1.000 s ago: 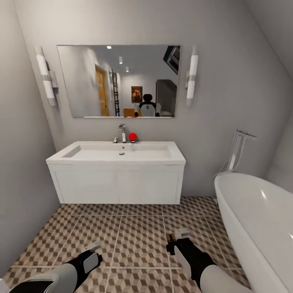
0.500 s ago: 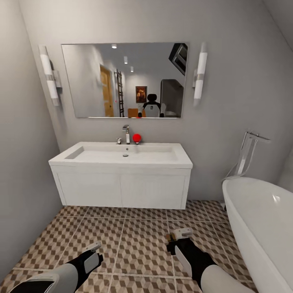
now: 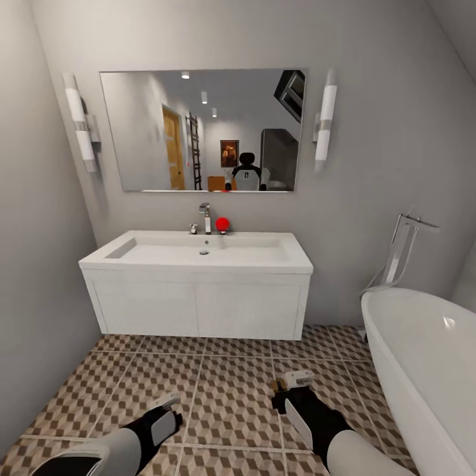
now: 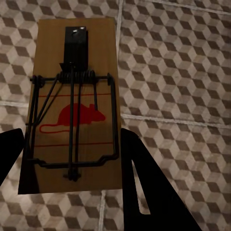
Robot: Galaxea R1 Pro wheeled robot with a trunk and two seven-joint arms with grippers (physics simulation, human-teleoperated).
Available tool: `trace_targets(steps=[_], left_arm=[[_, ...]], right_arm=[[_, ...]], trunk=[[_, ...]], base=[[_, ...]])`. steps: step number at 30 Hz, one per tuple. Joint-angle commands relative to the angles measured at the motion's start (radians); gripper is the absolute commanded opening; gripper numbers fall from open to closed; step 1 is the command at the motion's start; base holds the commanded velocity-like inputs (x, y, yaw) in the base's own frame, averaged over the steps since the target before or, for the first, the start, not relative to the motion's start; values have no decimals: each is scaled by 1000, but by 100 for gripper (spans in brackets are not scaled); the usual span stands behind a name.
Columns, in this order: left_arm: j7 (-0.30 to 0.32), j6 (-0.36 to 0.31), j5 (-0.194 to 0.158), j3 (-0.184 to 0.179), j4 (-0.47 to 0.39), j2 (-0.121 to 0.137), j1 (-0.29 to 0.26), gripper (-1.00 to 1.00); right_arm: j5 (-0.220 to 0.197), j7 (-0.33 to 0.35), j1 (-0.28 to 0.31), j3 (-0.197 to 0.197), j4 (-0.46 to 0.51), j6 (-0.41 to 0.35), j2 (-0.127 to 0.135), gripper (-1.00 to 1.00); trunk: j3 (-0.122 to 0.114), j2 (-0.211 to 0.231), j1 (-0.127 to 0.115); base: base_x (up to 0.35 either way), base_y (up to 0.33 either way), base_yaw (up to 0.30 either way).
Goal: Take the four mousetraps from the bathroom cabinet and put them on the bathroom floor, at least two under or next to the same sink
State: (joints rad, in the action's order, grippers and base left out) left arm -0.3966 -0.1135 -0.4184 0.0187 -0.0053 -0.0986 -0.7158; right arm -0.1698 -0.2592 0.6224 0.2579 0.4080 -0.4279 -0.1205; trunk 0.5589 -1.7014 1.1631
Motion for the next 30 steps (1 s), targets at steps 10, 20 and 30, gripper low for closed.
trace_targets(steps=[10,20,30], left_arm=[[-4,-3,4,0,-2,-7,-1,-100],[-2,-3,4,-1,-2,-6,-1,-100],[0,-6,166,-3,-1,-7,-1,-100]], right_arm=[[-11,-10,1,9,2,-2,1,-100],[-21,-16,0,4,0,0,3,-100],[-59,9,0,0,-1,-3,134,-100]], trunk=[[1,-1,0],[1,-1,0],[1,-1,0]], base=[[208,0,0],[317,0,0],[57,0,0]])
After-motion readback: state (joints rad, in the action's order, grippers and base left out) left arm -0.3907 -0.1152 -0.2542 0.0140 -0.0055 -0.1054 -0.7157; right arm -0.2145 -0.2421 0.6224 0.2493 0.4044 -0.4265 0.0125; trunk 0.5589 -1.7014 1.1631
